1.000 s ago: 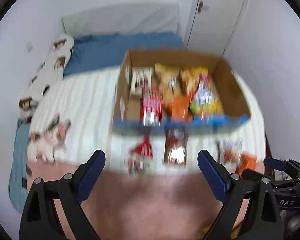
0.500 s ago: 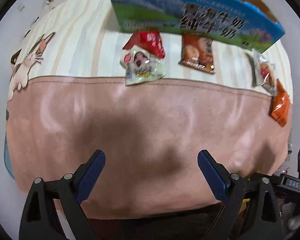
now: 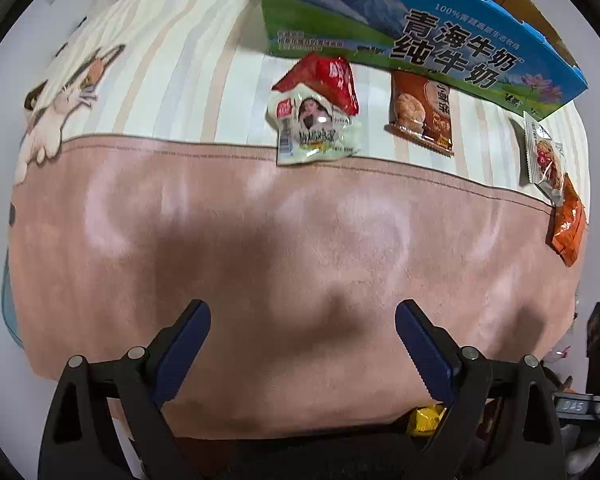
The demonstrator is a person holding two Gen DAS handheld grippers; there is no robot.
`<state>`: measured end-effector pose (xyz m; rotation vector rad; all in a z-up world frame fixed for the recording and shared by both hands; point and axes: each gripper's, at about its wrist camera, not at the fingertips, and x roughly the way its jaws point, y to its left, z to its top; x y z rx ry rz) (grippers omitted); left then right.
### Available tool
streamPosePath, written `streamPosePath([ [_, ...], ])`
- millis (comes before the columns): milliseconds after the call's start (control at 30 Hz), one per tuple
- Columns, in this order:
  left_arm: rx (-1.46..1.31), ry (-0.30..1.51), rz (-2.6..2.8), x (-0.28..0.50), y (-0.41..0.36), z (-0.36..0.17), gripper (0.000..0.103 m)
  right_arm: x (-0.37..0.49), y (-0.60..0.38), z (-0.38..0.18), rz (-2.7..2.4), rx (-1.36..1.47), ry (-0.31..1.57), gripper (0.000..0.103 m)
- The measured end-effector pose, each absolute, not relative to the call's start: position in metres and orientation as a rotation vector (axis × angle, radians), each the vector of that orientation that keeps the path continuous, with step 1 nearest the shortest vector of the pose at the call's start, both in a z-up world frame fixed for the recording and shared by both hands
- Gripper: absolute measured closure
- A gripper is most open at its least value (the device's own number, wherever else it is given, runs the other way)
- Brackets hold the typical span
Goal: Organize snacks
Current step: 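Lift both tools away from the box toward remaining snacks, then grasp the brown cookie pack with left tool while right tool grasps orange bag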
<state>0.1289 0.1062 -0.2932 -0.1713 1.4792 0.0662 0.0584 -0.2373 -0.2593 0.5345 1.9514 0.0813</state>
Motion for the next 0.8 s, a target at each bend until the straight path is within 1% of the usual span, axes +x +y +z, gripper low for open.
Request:
streamPosePath([
  [100,-0.192,1.482,0.057,0.124,0.108,-0.300,0.008,0.038,-0.246,-0.299,0.046,0.644,2.123,0.004],
  [200,-0.212,1.480,0.049,0.120,0.109,-0.301,0.008,0.017,-0.249,-0.340,-0.002,0.784,2.236,0.006],
  [267,-0.217,1.475,0.046,0.117,0.108,-0.301,0.008,0.007,-0.247,-0.348,-0.010,0.834,2.234,0.028],
  [333,-0.219,1.466,0.042,0.116,0.107,-0.296,0.008,0.005,-0.244,-0.346,0.013,0.852,2.217,0.071],
  [400,-0.220,1.460,0.042,0.114,0.108,-0.292,0.008,0.011,-0.242,-0.333,0.041,0.814,2.169,0.088],
  [533,-0.229,1.448,0.045,0.110,0.113,-0.282,0.008,0.036,-0.237,-0.288,0.100,0.683,2.021,0.091],
  [633,-0.229,1.447,0.043,0.112,0.112,-0.280,0.008,0.055,-0.228,-0.251,0.170,0.596,1.923,0.092],
  [733,-0.226,1.453,0.040,0.117,0.109,-0.278,0.008,0.067,-0.237,-0.229,0.194,0.553,1.877,0.090],
  [767,-0.225,1.453,0.038,0.116,0.108,-0.278,0.008,0.068,-0.240,-0.231,0.193,0.557,1.901,0.087],
  [800,-0.223,1.454,0.035,0.116,0.106,-0.276,0.008,0.067,-0.244,-0.233,0.176,0.573,1.923,0.070],
])
